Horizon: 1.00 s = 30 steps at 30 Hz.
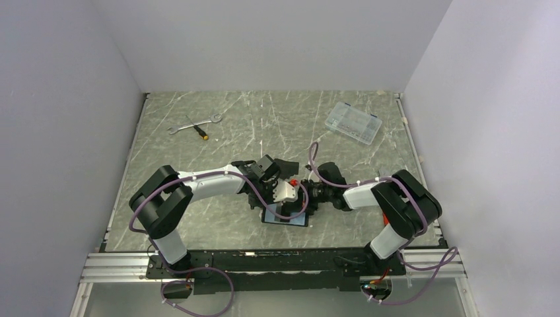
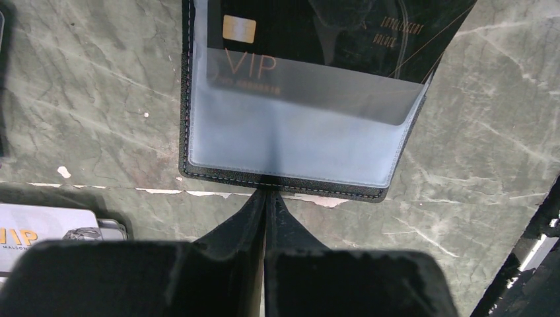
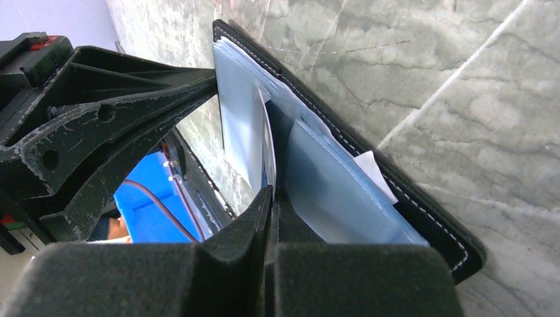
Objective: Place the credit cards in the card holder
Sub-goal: Insert the credit card into the card holder.
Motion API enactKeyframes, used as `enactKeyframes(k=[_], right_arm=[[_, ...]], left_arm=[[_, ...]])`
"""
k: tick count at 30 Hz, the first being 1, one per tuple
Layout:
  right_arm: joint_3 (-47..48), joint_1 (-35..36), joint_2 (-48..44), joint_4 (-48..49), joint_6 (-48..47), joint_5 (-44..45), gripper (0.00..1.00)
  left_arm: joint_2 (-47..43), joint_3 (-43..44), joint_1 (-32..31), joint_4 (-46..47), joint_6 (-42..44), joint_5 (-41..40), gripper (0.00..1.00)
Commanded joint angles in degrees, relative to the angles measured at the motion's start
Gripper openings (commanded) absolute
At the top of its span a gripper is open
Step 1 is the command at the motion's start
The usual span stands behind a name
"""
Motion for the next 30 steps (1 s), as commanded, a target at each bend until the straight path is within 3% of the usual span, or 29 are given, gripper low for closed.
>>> enactKeyframes(k=[1, 3, 11, 17, 19, 23, 24, 30], right_arm=[[1.13, 0.79, 1.91, -4.71, -2.73, 1.33, 0.0], [1.45, 1.19, 1.43, -6.04, -2.69, 3.05, 0.03], [4.29, 1.34, -7.31, -20.08, -5.11, 10.43, 0.5], [4.51, 1.57, -10.98, -27.13, -5.02, 13.78, 0.62], [3.85, 1.96, -12.91, -27.79, -4.31, 14.8, 0.59], [3.13, 2.25, -16.54, -28.53, -3.13, 17.48, 0.26], [3.46, 2.25, -17.14, -29.19, -3.15, 17.95, 0.22], [5.86, 2.26, -18.86, -32.54, -4.25, 19.35, 0.12]], left_arm=[[-0.22, 0.2, -0.79, -1.12, 0.13, -0.71, 0.08], [-0.16, 0.41, -0.89, -1.22, 0.22, -0.56, 0.08], [-2.22, -0.95, -0.76, -0.87, 0.21, 0.68, 0.06], [-2.35, -1.18, 0.91, -1.13, 0.11, 1.78, 0.05], [-2.75, -1.18, 1.92, -0.98, -0.13, 2.29, 0.05], [-3.86, -1.03, 4.13, -1.16, -0.34, 3.8, 0.05], [-4.12, -0.88, 4.46, -1.43, -0.37, 4.16, 0.05], [-5.12, -0.06, 4.85, -2.34, -0.22, 5.12, 0.04]])
